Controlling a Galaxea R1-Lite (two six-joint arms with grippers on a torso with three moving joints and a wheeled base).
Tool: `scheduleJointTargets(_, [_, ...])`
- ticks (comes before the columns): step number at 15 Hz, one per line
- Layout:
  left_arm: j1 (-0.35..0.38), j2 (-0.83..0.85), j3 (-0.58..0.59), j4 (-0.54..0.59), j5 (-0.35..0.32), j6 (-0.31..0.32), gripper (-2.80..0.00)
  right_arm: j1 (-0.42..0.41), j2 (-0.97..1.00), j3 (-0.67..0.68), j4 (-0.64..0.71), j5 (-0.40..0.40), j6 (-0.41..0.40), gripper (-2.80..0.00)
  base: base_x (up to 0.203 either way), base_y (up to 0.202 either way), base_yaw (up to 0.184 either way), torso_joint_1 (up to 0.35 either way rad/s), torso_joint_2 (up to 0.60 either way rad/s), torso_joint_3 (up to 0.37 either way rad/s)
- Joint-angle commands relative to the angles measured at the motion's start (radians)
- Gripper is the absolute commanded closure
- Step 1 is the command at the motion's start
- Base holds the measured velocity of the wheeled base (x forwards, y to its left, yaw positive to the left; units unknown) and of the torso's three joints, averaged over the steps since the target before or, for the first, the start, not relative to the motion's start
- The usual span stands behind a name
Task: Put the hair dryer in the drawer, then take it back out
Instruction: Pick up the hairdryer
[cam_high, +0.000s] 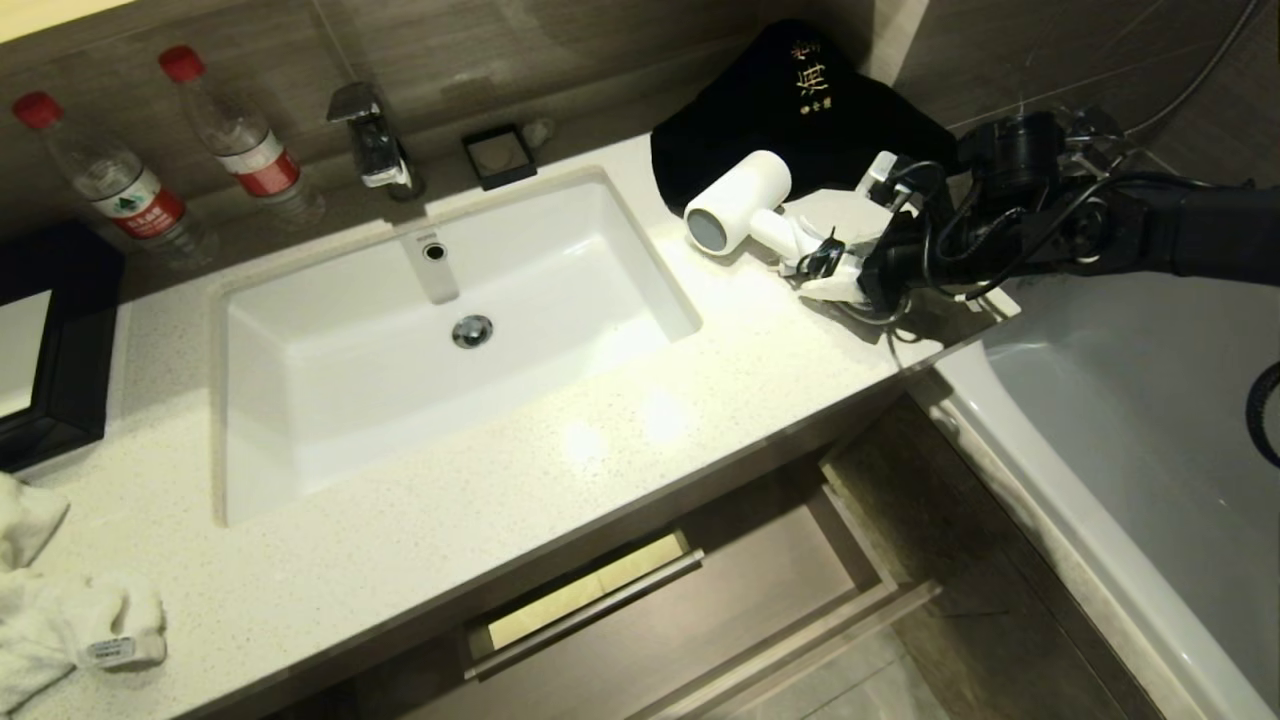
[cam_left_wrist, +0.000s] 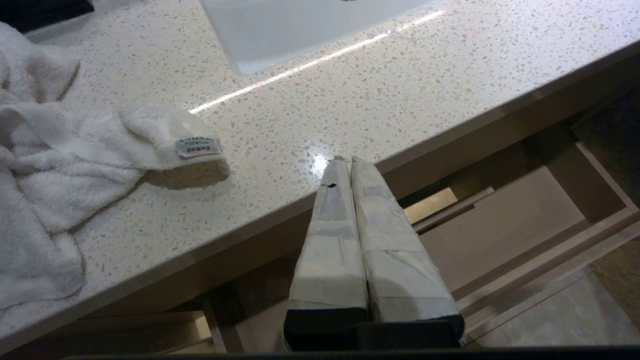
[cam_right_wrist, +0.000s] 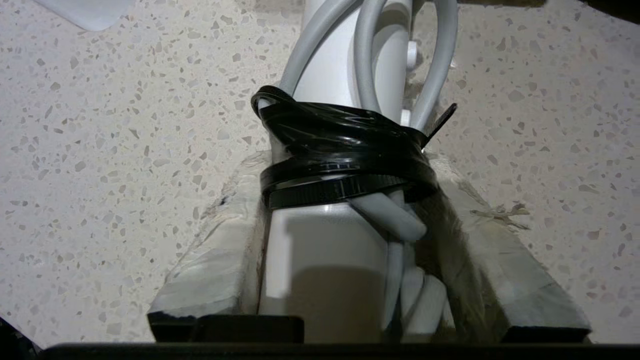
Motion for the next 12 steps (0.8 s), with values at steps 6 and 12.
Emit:
scheduleJointTargets(6, [0.0,0.002,0.0,0.0,0.0,-0.001,0.0,-0.001,-0.068,0.006,0.01,-0.075,-0.002,0.0,0.0,0.0,0.0,0.0,0.0,0.0])
scheduleJointTargets(12, [0.0,0.001,0.0,0.0,0.0,-0.001,0.0,0.0,-0.159,0.046,0.063,-0.142,-0.012,0.0,0.0,0.0,0.0,0.0,0.0,0.0])
